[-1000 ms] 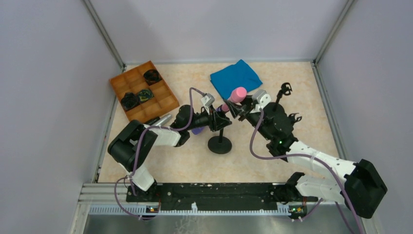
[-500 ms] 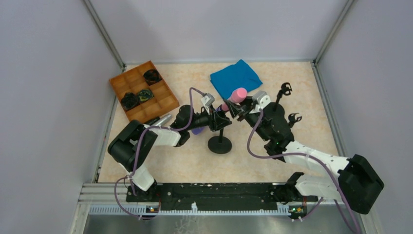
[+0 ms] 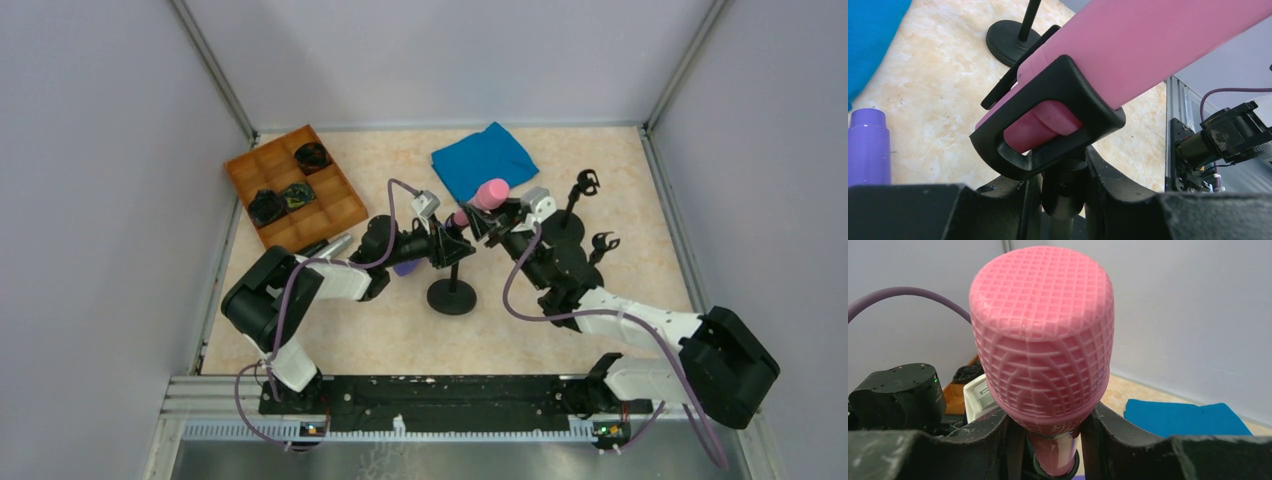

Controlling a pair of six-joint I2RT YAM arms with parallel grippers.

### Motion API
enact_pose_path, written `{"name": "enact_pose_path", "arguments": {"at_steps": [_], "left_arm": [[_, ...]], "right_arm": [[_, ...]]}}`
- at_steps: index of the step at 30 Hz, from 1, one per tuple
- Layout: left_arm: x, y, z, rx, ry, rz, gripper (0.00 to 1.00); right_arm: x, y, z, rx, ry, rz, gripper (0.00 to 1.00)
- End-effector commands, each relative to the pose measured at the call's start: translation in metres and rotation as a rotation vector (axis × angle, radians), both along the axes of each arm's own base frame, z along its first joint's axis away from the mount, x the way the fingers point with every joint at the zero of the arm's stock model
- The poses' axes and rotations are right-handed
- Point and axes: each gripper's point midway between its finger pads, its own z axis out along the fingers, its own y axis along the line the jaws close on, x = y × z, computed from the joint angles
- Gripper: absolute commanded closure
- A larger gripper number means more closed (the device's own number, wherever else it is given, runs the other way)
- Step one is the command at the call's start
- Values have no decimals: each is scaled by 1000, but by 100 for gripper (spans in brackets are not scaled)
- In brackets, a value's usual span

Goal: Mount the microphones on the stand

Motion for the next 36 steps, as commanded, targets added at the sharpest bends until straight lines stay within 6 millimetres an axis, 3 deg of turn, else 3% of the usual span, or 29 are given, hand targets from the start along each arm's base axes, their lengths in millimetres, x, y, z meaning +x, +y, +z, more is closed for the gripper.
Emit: {"name": "enact_pose_path", "arguments": {"at_steps": [1, 21, 36], "left_arm": [[-17, -17, 43, -84, -188, -109, 100], [-25, -25, 39, -42, -222, -123, 100], [-27, -25, 39, -30, -231, -120, 100]], "right_arm": [[-11, 20, -114, -224, 259, 98, 100], [-8, 31, -168, -328, 392, 127, 100], [-12, 32, -197, -390, 459, 142, 100]]}}
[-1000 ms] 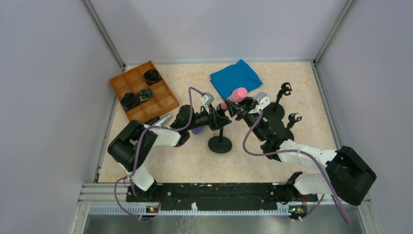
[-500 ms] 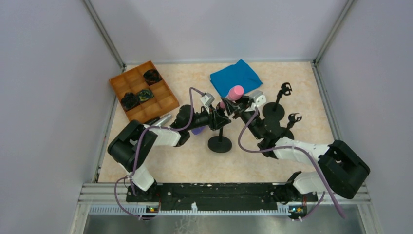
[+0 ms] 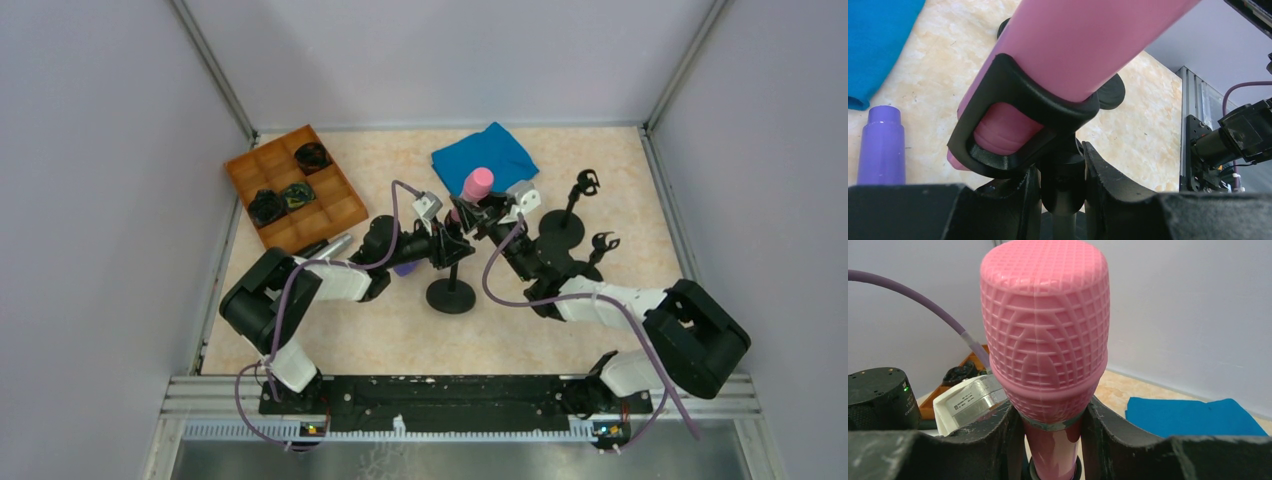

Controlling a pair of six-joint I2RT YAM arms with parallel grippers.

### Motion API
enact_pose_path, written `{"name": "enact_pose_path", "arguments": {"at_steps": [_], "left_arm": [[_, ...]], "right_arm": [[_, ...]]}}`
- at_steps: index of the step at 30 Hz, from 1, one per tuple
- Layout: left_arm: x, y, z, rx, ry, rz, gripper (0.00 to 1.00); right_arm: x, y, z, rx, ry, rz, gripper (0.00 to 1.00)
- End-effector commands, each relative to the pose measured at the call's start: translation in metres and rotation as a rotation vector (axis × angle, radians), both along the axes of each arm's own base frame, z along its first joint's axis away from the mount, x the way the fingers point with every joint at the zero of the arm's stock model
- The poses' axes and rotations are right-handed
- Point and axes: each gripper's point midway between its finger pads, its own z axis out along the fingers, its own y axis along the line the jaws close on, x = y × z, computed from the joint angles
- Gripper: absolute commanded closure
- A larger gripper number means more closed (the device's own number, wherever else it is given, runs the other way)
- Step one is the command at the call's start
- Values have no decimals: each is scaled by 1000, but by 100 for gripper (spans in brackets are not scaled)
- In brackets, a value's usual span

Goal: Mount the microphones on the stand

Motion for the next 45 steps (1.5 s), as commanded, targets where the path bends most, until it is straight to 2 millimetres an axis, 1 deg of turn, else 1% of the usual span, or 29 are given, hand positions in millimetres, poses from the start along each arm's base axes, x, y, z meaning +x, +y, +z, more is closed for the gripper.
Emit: {"name": "enact_pose_path", "arguments": {"at_steps": [1, 15, 19, 23, 31, 45], "left_arm": [[-31, -26, 45, -69, -199, -154, 100], [-30, -24, 45, -65, -201, -141, 100], [-28, -23, 44, -56, -203, -131, 100], [-28, -23, 45, -57, -206, -133, 100], [-28, -24, 45, -55, -205, -137, 100], [-29, -23, 42, -53, -202, -133, 100]], "right_arm": [[-39, 14, -177, -392, 440, 164, 100], [-48, 11, -205, -473, 452, 155, 100], [-45, 3, -214, -508, 453, 104, 100], [-44, 1, -224, -534, 473, 91, 100], [-47, 0, -240, -541, 515, 93, 100], [-50, -4, -260, -564, 550, 84, 100]]}}
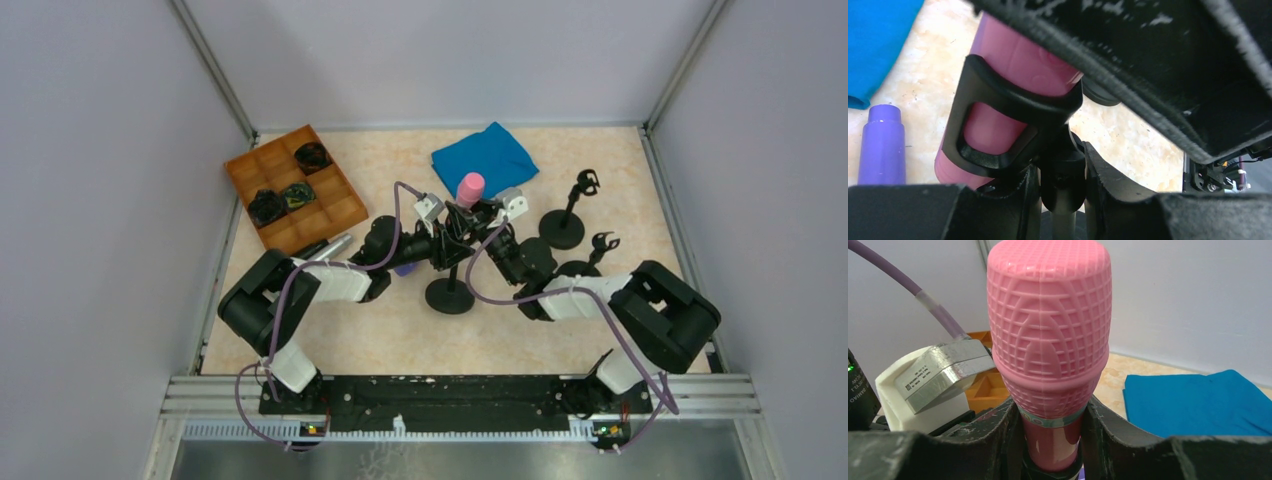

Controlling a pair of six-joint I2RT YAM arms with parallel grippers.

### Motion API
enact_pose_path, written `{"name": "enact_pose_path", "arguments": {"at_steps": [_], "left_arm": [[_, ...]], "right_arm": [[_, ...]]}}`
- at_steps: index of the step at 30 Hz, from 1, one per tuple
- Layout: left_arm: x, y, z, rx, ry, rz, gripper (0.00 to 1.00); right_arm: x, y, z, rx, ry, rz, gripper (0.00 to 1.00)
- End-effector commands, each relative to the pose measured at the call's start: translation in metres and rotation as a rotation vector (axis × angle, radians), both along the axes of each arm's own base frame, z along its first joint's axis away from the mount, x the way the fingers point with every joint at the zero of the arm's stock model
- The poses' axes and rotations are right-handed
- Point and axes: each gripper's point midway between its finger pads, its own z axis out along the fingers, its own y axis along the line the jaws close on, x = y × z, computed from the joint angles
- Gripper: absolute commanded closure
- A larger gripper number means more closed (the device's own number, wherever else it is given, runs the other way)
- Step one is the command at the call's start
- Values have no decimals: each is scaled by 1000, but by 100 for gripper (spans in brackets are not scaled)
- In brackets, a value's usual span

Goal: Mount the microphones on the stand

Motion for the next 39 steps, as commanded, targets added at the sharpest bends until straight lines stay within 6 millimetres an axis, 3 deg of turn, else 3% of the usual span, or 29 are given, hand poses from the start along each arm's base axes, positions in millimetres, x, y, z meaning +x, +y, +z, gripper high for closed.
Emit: {"name": "enact_pose_path", "arguments": {"at_steps": [1, 13, 20, 24, 30, 35, 39], "left_arm": [[-26, -22, 44, -74, -188, -135, 100], [-27, -22, 41, -70, -181, -135, 100], [-26, -22, 40, -69, -177, -128, 100], [-25, -21, 36, -63, -169, -120, 100], [-26, -17, 31, -60, -157, -103, 100], [-26, -17, 31, -64, -150, -103, 100], [-26, -17, 29, -71, -137, -92, 100]], "right_arm": [[-63, -11, -217, -528, 505, 154, 100], [-65, -11, -227, -537, 520, 159, 100], [-65, -6, -204, -508, 481, 177, 100], [-69, 13, -153, -489, 385, 242, 100], [-72, 16, -60, -331, 230, 256, 83], [-79, 10, -11, -258, 162, 260, 74], [-84, 4, 11, -212, 129, 259, 64]]}}
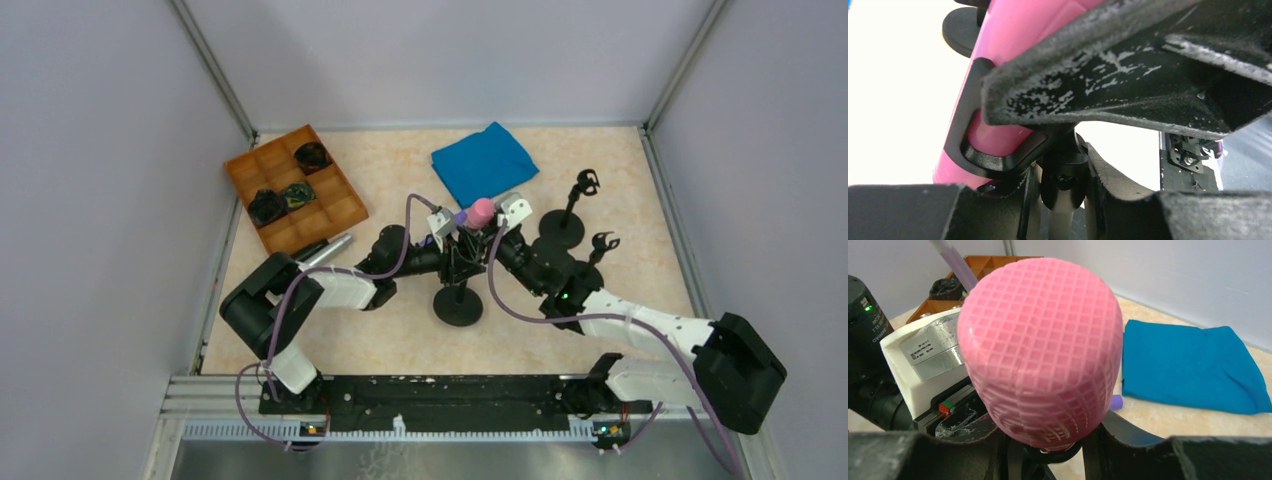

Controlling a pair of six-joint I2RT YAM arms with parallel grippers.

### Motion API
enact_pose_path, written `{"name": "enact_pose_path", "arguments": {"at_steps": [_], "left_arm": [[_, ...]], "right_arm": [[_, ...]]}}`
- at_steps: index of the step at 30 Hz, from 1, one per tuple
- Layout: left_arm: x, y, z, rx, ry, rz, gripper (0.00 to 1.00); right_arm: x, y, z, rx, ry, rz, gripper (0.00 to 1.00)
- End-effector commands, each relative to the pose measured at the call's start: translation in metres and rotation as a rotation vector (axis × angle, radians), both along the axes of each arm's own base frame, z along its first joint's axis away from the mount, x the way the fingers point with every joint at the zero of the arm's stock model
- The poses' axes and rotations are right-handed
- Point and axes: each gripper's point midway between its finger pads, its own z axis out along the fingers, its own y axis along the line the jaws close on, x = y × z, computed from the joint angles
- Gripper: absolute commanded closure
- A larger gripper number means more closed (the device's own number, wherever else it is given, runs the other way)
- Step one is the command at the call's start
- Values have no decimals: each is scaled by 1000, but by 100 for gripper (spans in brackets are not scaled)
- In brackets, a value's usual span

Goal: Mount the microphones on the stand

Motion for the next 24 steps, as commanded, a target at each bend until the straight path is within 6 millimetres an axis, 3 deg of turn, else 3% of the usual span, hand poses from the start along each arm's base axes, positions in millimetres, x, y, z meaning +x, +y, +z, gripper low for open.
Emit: {"name": "enact_pose_path", "arguments": {"at_steps": [1, 12, 14, 24], "left_arm": [[8, 0, 28, -78, -75, 32, 100], [16, 0, 26, -122, -9, 82, 100], [17, -1, 28, -125, -15, 81, 100], [22, 2, 54, -131, -86, 108, 100]], "right_arm": [[-41, 22, 14, 16, 13, 193, 63], [-61, -4, 48, 81, -58, 187, 50], [-65, -8, 52, 90, -63, 189, 40], [-75, -43, 60, 107, -80, 106, 38]]}}
